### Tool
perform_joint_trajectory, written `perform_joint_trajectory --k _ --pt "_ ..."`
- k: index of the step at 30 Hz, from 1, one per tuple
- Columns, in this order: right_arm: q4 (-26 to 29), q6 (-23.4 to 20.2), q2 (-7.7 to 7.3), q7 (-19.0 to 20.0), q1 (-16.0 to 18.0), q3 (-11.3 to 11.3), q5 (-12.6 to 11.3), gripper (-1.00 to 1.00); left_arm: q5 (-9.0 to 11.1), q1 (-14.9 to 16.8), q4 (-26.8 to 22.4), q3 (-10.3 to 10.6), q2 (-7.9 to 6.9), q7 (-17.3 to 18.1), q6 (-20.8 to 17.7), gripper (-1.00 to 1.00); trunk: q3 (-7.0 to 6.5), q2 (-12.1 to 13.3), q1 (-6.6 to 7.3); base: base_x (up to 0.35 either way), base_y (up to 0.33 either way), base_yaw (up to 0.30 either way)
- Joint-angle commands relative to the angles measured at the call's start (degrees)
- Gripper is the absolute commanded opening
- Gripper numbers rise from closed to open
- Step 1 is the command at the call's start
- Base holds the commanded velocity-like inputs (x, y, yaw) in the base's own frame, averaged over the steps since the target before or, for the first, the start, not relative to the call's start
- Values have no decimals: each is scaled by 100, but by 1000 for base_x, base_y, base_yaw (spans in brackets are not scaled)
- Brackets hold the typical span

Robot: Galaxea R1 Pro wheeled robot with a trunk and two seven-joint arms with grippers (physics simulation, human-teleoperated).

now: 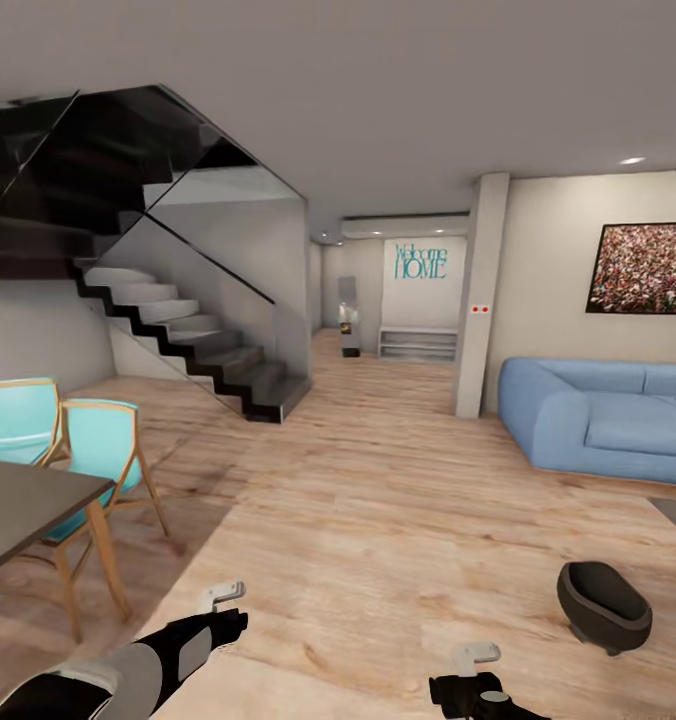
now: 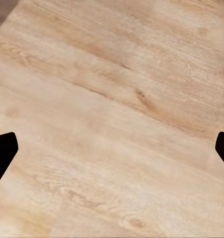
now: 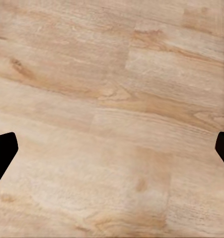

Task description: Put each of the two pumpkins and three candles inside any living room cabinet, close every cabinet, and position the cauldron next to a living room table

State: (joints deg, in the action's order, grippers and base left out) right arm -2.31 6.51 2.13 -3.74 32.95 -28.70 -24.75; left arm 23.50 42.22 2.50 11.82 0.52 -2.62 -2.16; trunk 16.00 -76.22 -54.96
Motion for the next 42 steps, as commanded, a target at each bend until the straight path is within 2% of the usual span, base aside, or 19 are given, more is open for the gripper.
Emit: perform_joint_trajectory --k 1,21,28,42 --pt "-24 35 7 -3 10 -48 -48 100 49 6 5 48 1 -11 -12 100 7 -4 -3 291 228 -268" --pt "-24 38 7 -4 11 -48 -49 100 49 6 5 48 1 -11 -12 100 8 -4 -3 255 252 -261" --pt "-24 36 7 -16 10 -48 -48 100 49 0 5 48 6 -11 12 100 9 -4 -3 248 204 -39" --pt "-24 44 7 8 10 -50 -48 100 49 -3 5 48 1 -11 0 100 -6 -4 -3 88 56 -37"
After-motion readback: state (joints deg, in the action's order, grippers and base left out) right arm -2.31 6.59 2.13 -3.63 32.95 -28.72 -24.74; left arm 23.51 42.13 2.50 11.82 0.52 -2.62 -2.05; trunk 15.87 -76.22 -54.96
